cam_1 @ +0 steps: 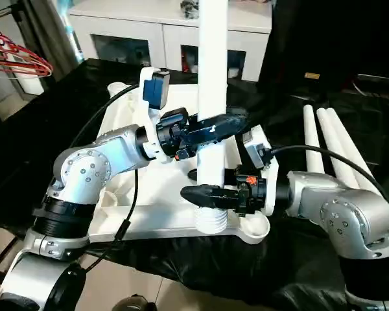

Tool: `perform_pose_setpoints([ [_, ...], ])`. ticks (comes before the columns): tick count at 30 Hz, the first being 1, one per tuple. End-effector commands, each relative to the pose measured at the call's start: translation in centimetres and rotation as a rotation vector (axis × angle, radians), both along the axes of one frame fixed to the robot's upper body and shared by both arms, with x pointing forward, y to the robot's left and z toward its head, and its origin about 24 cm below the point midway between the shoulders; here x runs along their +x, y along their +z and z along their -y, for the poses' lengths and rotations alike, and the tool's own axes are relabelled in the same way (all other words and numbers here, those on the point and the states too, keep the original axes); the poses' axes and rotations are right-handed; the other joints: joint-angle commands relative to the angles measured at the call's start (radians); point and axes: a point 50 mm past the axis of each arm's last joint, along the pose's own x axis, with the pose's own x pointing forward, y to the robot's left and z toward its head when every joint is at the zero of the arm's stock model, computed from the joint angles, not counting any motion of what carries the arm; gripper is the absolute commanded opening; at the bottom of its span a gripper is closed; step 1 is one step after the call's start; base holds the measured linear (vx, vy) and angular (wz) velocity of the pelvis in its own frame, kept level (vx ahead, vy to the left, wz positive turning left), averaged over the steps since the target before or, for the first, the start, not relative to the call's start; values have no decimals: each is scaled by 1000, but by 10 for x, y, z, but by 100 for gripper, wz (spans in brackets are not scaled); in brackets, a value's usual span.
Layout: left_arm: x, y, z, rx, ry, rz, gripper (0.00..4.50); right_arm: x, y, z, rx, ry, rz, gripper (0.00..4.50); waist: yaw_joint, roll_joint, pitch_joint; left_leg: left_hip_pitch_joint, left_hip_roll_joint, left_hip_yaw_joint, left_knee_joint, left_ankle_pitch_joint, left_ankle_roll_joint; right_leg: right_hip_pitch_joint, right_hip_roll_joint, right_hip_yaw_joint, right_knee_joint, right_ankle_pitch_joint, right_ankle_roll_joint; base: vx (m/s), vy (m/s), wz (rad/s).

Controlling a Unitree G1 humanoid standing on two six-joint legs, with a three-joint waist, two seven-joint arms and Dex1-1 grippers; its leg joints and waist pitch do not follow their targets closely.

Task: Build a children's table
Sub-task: Pick table leg

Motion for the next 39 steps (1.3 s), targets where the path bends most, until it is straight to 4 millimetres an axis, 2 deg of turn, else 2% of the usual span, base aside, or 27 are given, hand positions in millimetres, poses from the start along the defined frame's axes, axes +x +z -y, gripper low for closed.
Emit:
perform_pose_setpoints([
  [1,1,5,1,10,46,36,271,0,1,-2,-16,-19,15,231,0,-22,-76,14,56,-22,-59,-84,37,55,-84,57,-79,-201,-137,0,0,0],
  [3,2,4,2,30,78,38,306,1,1,-2,-19,-31,20,201,0,-21,-77,13,57,-23,-59,-79,36,56,-83,57,-76,-184,-137,0,0,0],
  [9,14,-6,4,185,340,-15,312,4,0,-7,-38,-98,61,193,-2,-21,-76,11,56,-23,-59,-85,26,58,-84,56,-77,-181,-132,0,0,0],
  [10,17,-8,3,221,401,-29,285,5,0,-8,-46,-113,69,192,-1,-22,-75,11,55,-22,-59,-89,26,58,-83,57,-78,-190,-129,0,0,0],
  [12,18,-10,3,238,441,-35,278,6,-1,-9,-49,-124,72,192,-2,-25,-75,10,54,-22,-59,-85,26,58,-83,56,-80,-196,-124,0,0,0],
  [15,20,-9,3,219,503,-74,245,8,-1,-10,-59,-145,80,192,-1,-25,-75,9,53,-22,-58,-78,31,58,-82,56,-80,-202,-117,0,0,0],
  [16,20,-7,4,201,529,-89,242,10,-2,-10,-65,-158,84,192,-1,-30,-75,8,53,-22,-58,-72,33,58,-82,56,-79,-195,-117,0,0,0],
  [17,20,-7,4,201,529,-89,237,10,-2,-10,-65,-158,84,192,-2,-29,-75,8,54,-22,-58,-70,34,58,-82,56,-78,-192,-120,0,0,0],
  [18,20,-6,4,186,545,-98,226,11,-2,-11,-70,-170,89,192,-2,-35,-75,8,52,-20,-56,-66,39,58,-82,56,-79,-190,-119,0,0,0],
  [22,19,-4,5,166,548,-104,196,14,-2,-12,-90,-186,117,192,-3,-34,-74,7,51,-20,-56,-63,47,56,-82,55,-82,-216,-106,0,0,0],
  [23,19,-5,5,168,547,-103,191,15,-2,-13,-93,-191,126,192,-4,-39,-73,6,51,-19,-57,-65,47,56,-82,55,-83,-222,-103,0,0,0],
  [24,18,-5,6,171,548,-101,185,16,-2,-13,-92,-192,130,227,-3,-38,-74,6,52,-20,-58,-61,48,55,-83,55,-81,-224,-102,0,0,0],
  [25,18,-5,6,173,549,-101,185,17,-2,-13,-89,-192,131,227,-4,-39,-74,7,52,-20,-57,-60,48,54,-82,55,-81,-224,-101,0,0,0],
  [26,18,-6,7,183,547,-92,185,18,-3,-12,-89,-195,128,248,-5,-42,-73,8,51,-19,-57,-63,49,54,-82,55,-82,-225,-101,0,0,0],
  [28,19,-5,7,194,552,-75,184,20,-4,-10,-91,-195,115,264,-4,-40,-74,8,53,-20,-57,-57,48,53,-81,56,-80,-216,-99,0,0,0],
  [31,20,-4,7,209,539,-42,184,22,-5,-7,-115,-200,119,296,-4,-43,-73,10,55,-20,-59,-61,48,52,-82,56,-79,-205,-104,0,0,0],
  [34,19,-4,8,212,526,-33,184,24,-6,-6,-123,-198,123,310,-4,-45,-73,10,55,-20,-60,-63,46,53,-84,57,-77,-190,-105,0,0,0],
  [35,18,-3,8,216,499,-14,184,23,-6,-5,-126,-179,122,313,-4,-50,-73,10,54,-19,-59,-63,47,54,-84,57,-77,-189,-105,0,0,0],
  [39,13,-3,10,223,433,23,184,22,-7,-2,-137,-128,107,313,-2,-54,-73,10,56,-20,-60,-58,49,55,-86,57,-74,-183,-111,0,0,0],
])
